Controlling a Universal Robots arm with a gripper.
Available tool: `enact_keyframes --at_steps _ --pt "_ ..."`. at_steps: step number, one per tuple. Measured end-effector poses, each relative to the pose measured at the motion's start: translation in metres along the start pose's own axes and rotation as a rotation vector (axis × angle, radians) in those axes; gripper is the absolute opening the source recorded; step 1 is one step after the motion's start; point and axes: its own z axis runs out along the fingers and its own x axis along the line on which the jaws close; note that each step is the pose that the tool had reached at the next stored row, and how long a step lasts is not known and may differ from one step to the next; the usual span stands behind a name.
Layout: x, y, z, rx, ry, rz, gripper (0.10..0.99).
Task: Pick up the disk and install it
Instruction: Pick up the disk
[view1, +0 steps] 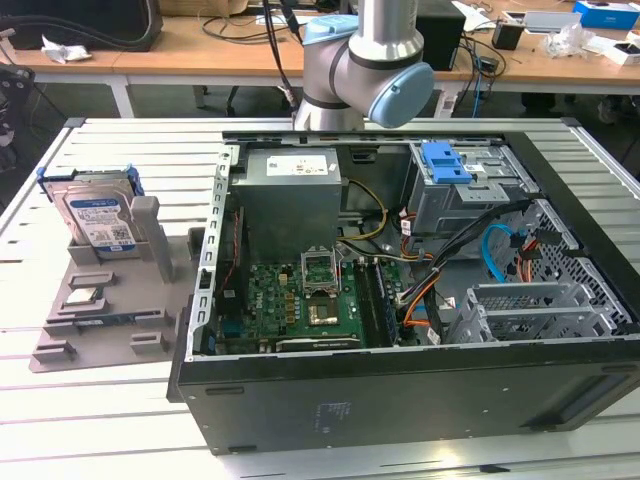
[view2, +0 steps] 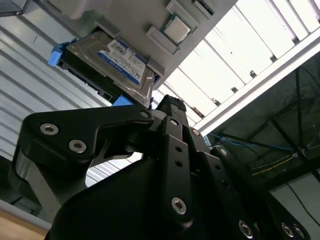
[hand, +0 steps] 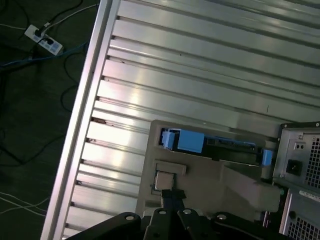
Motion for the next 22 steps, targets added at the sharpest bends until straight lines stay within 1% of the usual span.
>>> enact_keyframes --at_steps 12,13,14,16,22 --pt "0.0 0.0 0.0 -0.004 0.0084 -0.191 0.106" --pt "0.0 0.0 0.0 -0.005 0.0092 -0.209 0.106" --pt "0.0 0.0 0.0 -0.006 0.0108 -0.244 0.106" --pt "0.0 0.0 0.0 -0.007 0.0127 -0.288 0.106" --pt "0.0 0.0 0.0 -0.009 0.0166 -0.375 0.106"
